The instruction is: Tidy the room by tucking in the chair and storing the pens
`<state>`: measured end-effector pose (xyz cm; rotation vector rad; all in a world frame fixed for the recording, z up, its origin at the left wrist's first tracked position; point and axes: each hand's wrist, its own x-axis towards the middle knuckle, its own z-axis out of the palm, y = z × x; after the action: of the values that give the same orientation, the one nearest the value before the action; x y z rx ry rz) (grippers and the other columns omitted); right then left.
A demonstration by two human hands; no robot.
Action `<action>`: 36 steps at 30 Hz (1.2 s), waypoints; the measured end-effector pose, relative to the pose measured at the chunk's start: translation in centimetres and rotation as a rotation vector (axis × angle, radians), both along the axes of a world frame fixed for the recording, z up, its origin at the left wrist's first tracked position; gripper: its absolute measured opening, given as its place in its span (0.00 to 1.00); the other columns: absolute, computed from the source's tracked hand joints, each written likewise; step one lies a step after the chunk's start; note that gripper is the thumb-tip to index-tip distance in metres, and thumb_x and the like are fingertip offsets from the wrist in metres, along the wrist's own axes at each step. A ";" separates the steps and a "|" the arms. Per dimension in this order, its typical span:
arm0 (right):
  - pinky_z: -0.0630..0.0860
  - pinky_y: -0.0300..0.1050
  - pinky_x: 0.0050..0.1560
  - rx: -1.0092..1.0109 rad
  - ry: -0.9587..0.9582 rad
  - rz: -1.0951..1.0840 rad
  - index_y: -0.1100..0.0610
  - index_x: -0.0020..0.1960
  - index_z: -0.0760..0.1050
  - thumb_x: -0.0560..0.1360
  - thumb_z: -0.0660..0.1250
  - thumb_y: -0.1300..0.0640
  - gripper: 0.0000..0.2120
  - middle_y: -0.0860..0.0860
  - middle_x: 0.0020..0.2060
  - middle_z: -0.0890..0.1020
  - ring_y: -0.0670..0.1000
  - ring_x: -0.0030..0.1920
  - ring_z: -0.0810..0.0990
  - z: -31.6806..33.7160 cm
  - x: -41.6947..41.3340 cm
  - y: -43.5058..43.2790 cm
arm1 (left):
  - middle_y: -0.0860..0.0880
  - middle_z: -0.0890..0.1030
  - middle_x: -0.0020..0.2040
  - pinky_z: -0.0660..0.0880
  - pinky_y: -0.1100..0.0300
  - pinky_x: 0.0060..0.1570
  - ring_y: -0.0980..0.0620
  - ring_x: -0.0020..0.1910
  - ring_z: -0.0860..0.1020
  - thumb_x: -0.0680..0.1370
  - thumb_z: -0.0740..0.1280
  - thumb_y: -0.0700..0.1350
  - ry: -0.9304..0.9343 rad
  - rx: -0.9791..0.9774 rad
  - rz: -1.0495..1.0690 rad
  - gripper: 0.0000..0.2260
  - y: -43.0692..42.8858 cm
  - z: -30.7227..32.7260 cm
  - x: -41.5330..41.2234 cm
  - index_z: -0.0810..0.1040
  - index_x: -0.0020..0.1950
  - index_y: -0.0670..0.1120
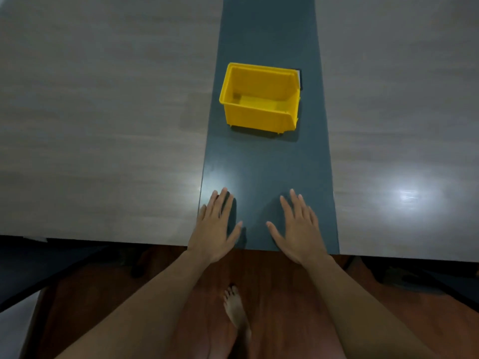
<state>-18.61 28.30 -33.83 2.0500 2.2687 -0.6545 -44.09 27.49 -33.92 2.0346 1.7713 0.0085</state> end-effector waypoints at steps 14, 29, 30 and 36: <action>0.51 0.62 0.82 0.212 -0.121 -0.072 0.47 0.87 0.44 0.81 0.57 0.32 0.43 0.46 0.87 0.44 0.50 0.86 0.42 -4.4 -1.0 -1.3 | 0.50 0.42 0.89 0.52 0.36 0.83 0.46 0.88 0.42 0.84 0.57 0.65 0.162 0.199 0.078 0.36 -1.1 -5.0 1.7 0.46 0.88 0.58; 0.52 0.63 0.82 0.271 -0.123 -0.083 0.47 0.87 0.45 0.82 0.57 0.35 0.40 0.45 0.87 0.45 0.49 0.86 0.44 -4.9 -1.2 -0.6 | 0.49 0.51 0.89 0.53 0.36 0.82 0.46 0.88 0.48 0.82 0.61 0.62 0.134 0.291 0.095 0.36 -0.6 -5.4 1.4 0.54 0.88 0.56; 0.52 0.63 0.82 0.275 -0.125 -0.085 0.47 0.87 0.45 0.82 0.57 0.35 0.40 0.46 0.87 0.45 0.49 0.86 0.44 -5.0 -1.2 -0.5 | 0.49 0.51 0.89 0.53 0.36 0.82 0.46 0.88 0.48 0.82 0.61 0.62 0.136 0.296 0.096 0.36 -0.6 -5.4 1.3 0.54 0.88 0.56; 0.51 0.62 0.82 0.284 -0.118 -0.087 0.47 0.87 0.46 0.82 0.55 0.34 0.39 0.45 0.87 0.45 0.49 0.86 0.44 -5.4 -1.2 -0.1 | 0.49 0.53 0.88 0.52 0.36 0.83 0.46 0.88 0.49 0.81 0.62 0.62 0.118 0.326 0.100 0.36 -0.1 -5.8 1.4 0.56 0.87 0.56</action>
<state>-19.82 28.24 -39.28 2.2486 2.3308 -0.2139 -42.73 27.38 -39.71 2.2030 2.0567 0.2255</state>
